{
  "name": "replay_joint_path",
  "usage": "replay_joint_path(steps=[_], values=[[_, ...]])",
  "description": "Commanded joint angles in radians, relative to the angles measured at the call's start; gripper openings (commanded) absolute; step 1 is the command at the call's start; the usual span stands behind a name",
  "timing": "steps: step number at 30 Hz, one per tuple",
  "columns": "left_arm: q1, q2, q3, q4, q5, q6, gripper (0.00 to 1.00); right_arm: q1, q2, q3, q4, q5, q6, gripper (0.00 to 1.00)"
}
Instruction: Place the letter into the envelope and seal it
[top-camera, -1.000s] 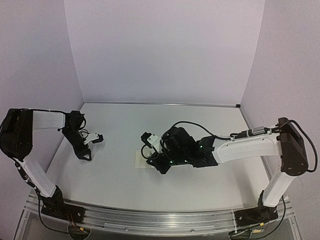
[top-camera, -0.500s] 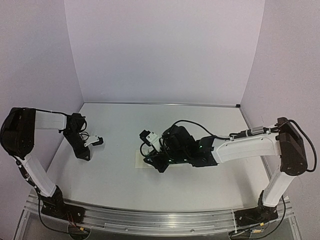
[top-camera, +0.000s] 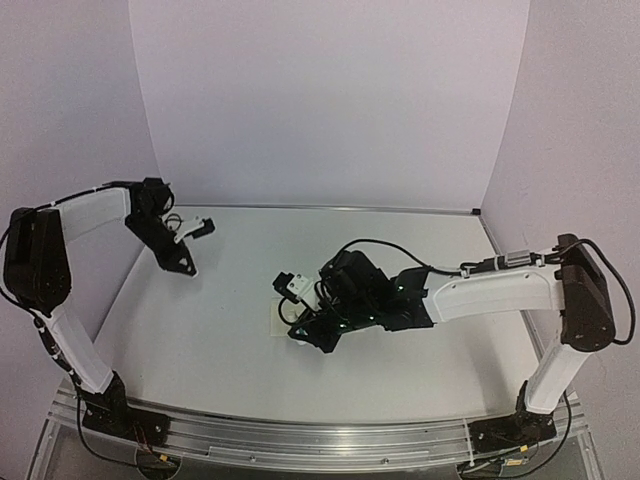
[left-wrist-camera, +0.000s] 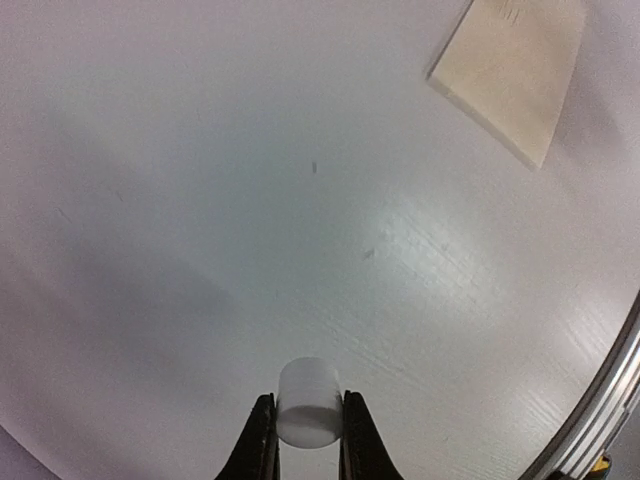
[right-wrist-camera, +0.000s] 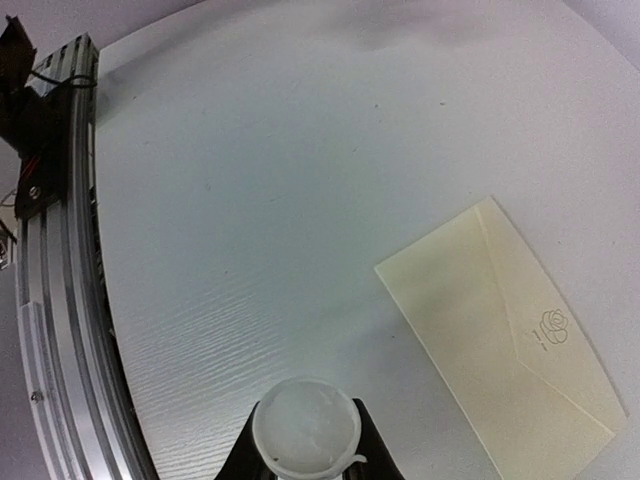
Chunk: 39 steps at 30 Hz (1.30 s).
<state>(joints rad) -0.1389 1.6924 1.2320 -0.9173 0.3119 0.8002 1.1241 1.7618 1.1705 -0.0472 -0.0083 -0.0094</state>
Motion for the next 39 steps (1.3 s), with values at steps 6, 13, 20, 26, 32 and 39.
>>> replay_joint_path(steps=[6, 13, 20, 26, 32, 39], values=[[-0.211, -0.141, 0.491, -0.356, 0.692, -0.043, 0.0, -0.01, -0.073, 0.163, -0.239, -0.425, 0.055, 0.0], [-0.292, -0.214, 0.499, -0.478, 0.847, 0.172, 0.0, -0.049, -0.057, 0.25, -0.237, -0.699, 0.283, 0.0], [-0.457, -0.268, 0.443, -0.507, 0.84, 0.274, 0.0, -0.049, -0.048, 0.303, -0.241, -0.741, 0.342, 0.0], [-0.488, -0.26, 0.464, -0.457, 0.81, 0.183, 0.0, -0.049, -0.1, 0.282, -0.235, -0.601, 0.303, 0.0], [-0.487, -0.318, 0.242, -0.317, 0.782, 0.065, 0.0, -0.049, -0.168, 0.224, -0.194, -0.434, 0.268, 0.0], [-0.497, -0.363, -0.102, -0.083, 0.515, 0.061, 0.0, -0.049, -0.243, 0.147, -0.184, -0.332, 0.27, 0.0]])
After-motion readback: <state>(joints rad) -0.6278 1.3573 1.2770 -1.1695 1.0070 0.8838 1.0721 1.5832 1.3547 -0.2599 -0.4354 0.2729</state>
